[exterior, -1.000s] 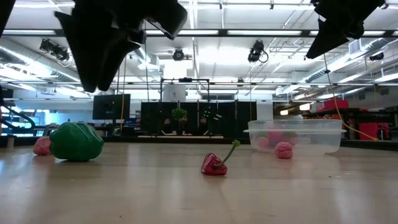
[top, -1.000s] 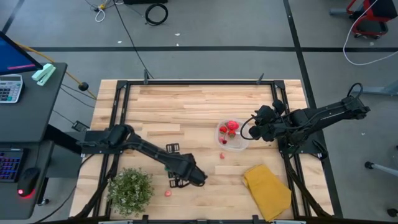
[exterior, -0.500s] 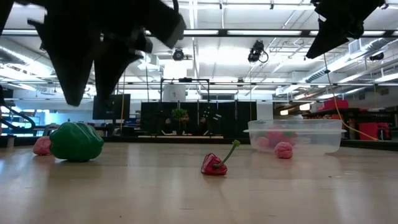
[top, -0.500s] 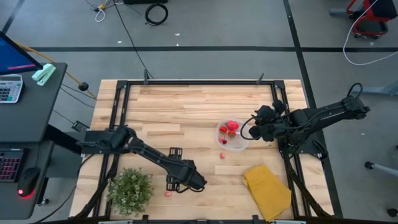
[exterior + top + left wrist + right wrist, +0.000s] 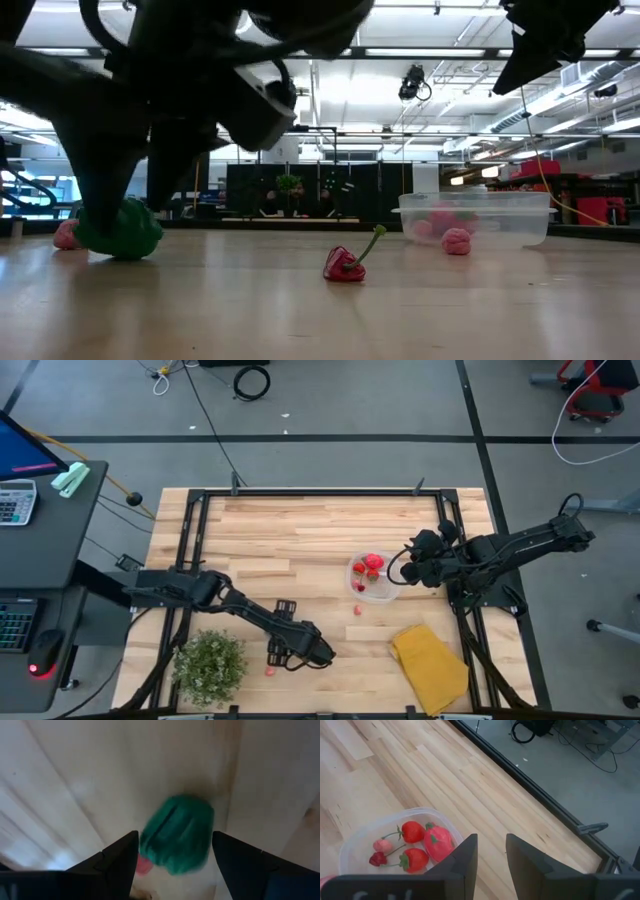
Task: Pick and placing Produce into tupperware
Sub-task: Put the green bell pepper into the transparent container
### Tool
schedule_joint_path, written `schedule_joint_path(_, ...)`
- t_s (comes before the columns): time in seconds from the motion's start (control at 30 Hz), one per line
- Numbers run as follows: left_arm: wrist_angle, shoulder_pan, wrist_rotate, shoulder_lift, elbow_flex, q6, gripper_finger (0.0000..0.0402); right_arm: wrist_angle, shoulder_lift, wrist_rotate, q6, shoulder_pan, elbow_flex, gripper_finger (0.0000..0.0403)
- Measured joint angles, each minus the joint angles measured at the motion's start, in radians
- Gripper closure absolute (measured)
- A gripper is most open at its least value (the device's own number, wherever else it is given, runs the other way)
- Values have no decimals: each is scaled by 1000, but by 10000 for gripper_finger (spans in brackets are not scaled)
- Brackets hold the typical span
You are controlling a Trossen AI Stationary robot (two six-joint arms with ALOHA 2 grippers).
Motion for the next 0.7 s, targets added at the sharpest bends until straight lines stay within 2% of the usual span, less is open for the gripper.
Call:
schedule_joint_path(0.2, 18, -2, 2, 23, -6, 3, 143, -1, 0, 0, 0, 0, 0, 293)
schedule_joint_path(0.5, 36, 0, 33, 20, -117, -7, 149, -1, 0, 0, 0, 0, 0, 293)
schedule_joint_path(0.7, 27, 1, 35, 22, -124, -8, 179, 0, 0, 0, 0, 0, 0, 293)
